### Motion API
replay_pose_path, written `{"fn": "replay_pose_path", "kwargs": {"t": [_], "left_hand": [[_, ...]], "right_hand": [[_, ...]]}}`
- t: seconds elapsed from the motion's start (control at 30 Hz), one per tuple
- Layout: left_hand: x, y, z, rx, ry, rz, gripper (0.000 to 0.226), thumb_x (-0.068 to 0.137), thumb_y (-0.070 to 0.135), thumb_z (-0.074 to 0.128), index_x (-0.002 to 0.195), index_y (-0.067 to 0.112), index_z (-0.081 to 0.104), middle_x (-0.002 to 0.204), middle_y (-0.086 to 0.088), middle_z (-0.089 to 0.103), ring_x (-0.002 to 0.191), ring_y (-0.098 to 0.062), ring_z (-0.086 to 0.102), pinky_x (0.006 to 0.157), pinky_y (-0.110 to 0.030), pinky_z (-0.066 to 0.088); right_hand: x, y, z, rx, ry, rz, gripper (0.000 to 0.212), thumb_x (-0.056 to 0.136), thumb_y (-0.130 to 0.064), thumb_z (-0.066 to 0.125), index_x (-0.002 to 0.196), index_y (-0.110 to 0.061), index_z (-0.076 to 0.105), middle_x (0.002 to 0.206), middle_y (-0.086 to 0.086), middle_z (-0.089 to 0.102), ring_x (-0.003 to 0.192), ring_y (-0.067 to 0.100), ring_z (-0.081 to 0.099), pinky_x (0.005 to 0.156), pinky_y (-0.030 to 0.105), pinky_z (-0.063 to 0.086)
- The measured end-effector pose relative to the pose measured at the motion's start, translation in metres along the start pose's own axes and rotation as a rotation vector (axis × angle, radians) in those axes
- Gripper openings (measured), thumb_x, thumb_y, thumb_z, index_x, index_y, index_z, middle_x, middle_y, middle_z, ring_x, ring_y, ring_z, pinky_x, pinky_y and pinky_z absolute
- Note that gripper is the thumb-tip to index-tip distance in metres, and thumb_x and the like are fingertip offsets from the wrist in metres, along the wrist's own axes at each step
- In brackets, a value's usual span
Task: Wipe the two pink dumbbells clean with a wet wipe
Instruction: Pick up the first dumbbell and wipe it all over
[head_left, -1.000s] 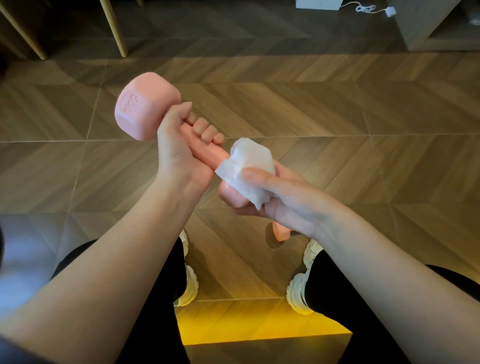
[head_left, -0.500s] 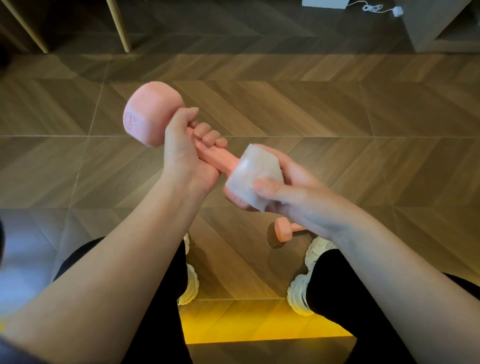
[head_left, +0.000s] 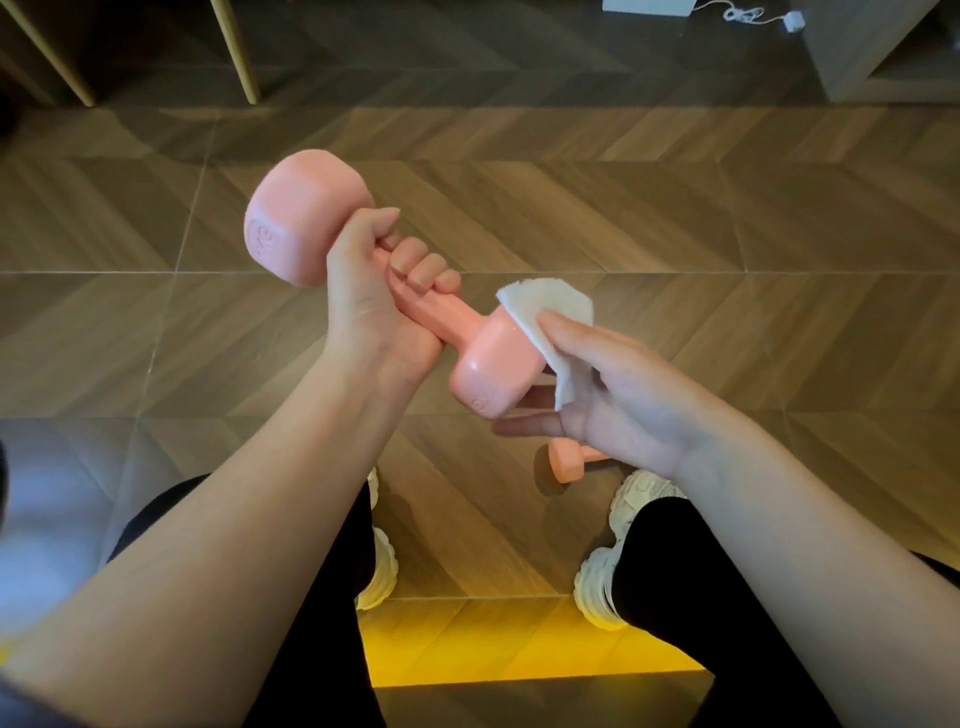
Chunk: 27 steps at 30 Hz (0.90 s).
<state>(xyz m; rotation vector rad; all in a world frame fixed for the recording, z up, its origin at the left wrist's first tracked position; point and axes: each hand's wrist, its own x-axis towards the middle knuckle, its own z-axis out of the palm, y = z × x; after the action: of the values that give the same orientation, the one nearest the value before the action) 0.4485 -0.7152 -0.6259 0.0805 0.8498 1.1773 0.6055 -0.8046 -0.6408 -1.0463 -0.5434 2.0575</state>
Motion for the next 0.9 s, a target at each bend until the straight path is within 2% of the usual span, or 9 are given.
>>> {"fn": "replay_pose_path", "kwargs": {"t": [0.1, 0.2, 0.3, 0.4, 0.5, 0.6, 0.67, 0.77, 0.9], "left_hand": [[-0.001, 0.000, -0.002, 0.022, -0.019, 0.006, 0.035, 0.091, 0.016, 0.051, 0.060, 0.020, 0.036, 0.049, 0.008, 0.024, 0.040, -0.010, 0.025, 0.044, -0.022, 0.030], [0.000, 0.000, -0.002, 0.050, 0.006, 0.013, 0.031, 0.090, 0.016, 0.056, 0.064, 0.020, 0.040, 0.051, 0.007, 0.032, 0.042, -0.009, 0.032, 0.048, -0.023, 0.035], [0.001, -0.005, -0.003, 0.077, 0.032, 0.011, 0.031, 0.091, 0.015, 0.057, 0.067, 0.021, 0.039, 0.051, 0.008, 0.030, 0.042, -0.008, 0.030, 0.048, -0.022, 0.033], [0.003, -0.007, -0.002, 0.097, 0.038, 0.012, 0.032, 0.091, 0.015, 0.056, 0.066, 0.021, 0.037, 0.050, 0.008, 0.028, 0.041, -0.009, 0.027, 0.047, -0.023, 0.032], [0.004, -0.002, 0.000, 0.089, 0.045, 0.017, 0.033, 0.089, 0.015, 0.057, 0.063, 0.021, 0.037, 0.050, 0.007, 0.027, 0.042, -0.010, 0.027, 0.046, -0.023, 0.033], [0.004, 0.003, 0.000, 0.045, 0.064, 0.022, 0.035, 0.090, 0.015, 0.056, 0.060, 0.021, 0.037, 0.049, 0.008, 0.027, 0.040, -0.009, 0.026, 0.043, -0.022, 0.031], [0.004, 0.004, 0.000, 0.044, 0.068, 0.020, 0.036, 0.091, 0.015, 0.053, 0.060, 0.021, 0.036, 0.047, 0.008, 0.026, 0.039, -0.008, 0.026, 0.042, -0.021, 0.031], [0.002, 0.001, -0.002, 0.071, 0.061, 0.005, 0.037, 0.091, 0.015, 0.052, 0.059, 0.021, 0.034, 0.046, 0.008, 0.026, 0.038, -0.009, 0.025, 0.042, -0.021, 0.031], [0.001, -0.003, 0.000, 0.114, 0.025, 0.001, 0.038, 0.090, 0.014, 0.051, 0.056, 0.021, 0.035, 0.047, 0.008, 0.024, 0.040, -0.010, 0.023, 0.044, -0.022, 0.031]], "right_hand": [[0.001, 0.003, 0.006, 0.024, -0.064, 0.009, 0.063, 0.081, -0.032, 0.069, 0.138, -0.013, 0.051, 0.119, 0.019, 0.063, 0.109, 0.038, 0.062, 0.092, 0.052, 0.054], [0.005, 0.007, 0.012, -0.069, 0.067, -0.067, 0.063, 0.078, -0.023, 0.073, 0.137, -0.016, 0.050, 0.123, 0.010, 0.064, 0.104, 0.026, 0.065, 0.089, 0.049, 0.056], [0.008, 0.012, 0.015, -0.154, 0.201, -0.102, 0.061, 0.079, -0.032, 0.075, 0.134, -0.021, 0.052, 0.127, 0.008, 0.065, 0.104, 0.023, 0.067, 0.088, 0.048, 0.056], [0.009, 0.014, 0.018, -0.148, 0.240, -0.133, 0.041, 0.093, -0.043, 0.063, 0.130, -0.027, 0.055, 0.123, 0.012, 0.066, 0.102, 0.026, 0.067, 0.083, 0.044, 0.058], [0.007, 0.008, 0.013, -0.093, 0.179, -0.109, 0.044, 0.097, -0.042, 0.053, 0.134, -0.018, 0.053, 0.118, 0.018, 0.065, 0.102, 0.027, 0.066, 0.088, 0.049, 0.058], [0.002, 0.004, 0.007, -0.069, -0.002, -0.101, 0.049, 0.092, -0.029, 0.061, 0.137, -0.013, 0.049, 0.124, 0.015, 0.062, 0.113, 0.031, 0.061, 0.099, 0.055, 0.050], [0.002, 0.006, 0.007, -0.113, 0.014, -0.106, 0.054, 0.086, -0.021, 0.068, 0.136, -0.016, 0.049, 0.128, 0.011, 0.060, 0.112, 0.027, 0.063, 0.094, 0.048, 0.055], [0.007, 0.013, 0.014, -0.201, 0.172, -0.116, 0.057, 0.083, -0.026, 0.076, 0.134, -0.023, 0.051, 0.125, 0.004, 0.063, 0.103, 0.018, 0.068, 0.079, 0.034, 0.058], [0.012, 0.015, 0.017, -0.132, 0.245, -0.110, 0.039, 0.093, -0.043, 0.063, 0.128, -0.027, 0.057, 0.121, 0.011, 0.068, 0.102, 0.028, 0.068, 0.085, 0.049, 0.059]]}}
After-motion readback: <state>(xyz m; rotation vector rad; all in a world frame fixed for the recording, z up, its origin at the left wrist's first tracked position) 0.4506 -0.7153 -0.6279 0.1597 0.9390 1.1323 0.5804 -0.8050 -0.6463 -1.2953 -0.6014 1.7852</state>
